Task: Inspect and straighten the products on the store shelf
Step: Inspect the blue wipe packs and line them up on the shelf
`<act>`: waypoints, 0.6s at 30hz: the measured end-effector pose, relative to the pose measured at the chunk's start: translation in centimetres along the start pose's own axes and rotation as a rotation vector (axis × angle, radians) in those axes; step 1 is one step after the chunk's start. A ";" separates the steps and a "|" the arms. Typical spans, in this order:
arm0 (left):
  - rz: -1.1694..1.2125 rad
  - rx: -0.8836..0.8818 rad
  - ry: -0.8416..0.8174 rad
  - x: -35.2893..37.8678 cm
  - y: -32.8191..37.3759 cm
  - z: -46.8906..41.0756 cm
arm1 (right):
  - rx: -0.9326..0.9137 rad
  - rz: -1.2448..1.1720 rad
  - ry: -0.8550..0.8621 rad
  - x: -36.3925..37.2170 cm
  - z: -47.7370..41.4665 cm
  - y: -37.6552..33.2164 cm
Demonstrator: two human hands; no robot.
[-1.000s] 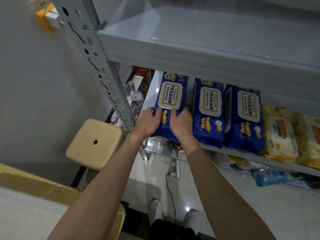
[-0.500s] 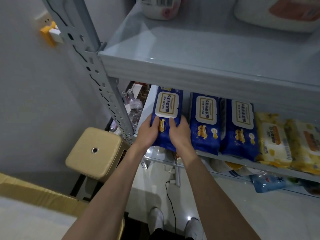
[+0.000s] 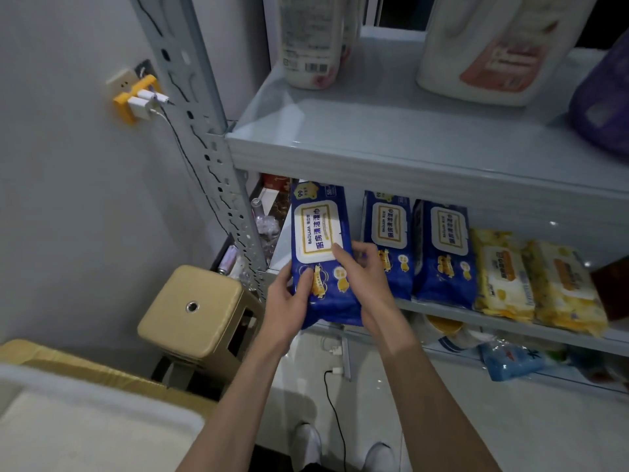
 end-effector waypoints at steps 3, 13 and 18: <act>0.027 -0.011 -0.003 0.2 -0.2 2.6 | 0.090 -0.117 -0.016 -1.0 2.0 0.4; 0.042 -0.032 -0.021 1.8 -1.3 8.3 | 0.056 -0.205 -0.078 -5.1 8.0 2.6; 0.130 -0.083 -0.009 4.2 -0.4 9.4 | -0.009 -0.174 -0.142 -7.7 10.3 2.6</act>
Point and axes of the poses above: each hand's wrist, its own z-axis away from the middle knuckle, its own x-axis out of the palm, y = z × x, the point moved 3 cm from there along -z, towards the middle knuckle, and after that the axes turned 8 degrees about -y, right-handed, at the moved point
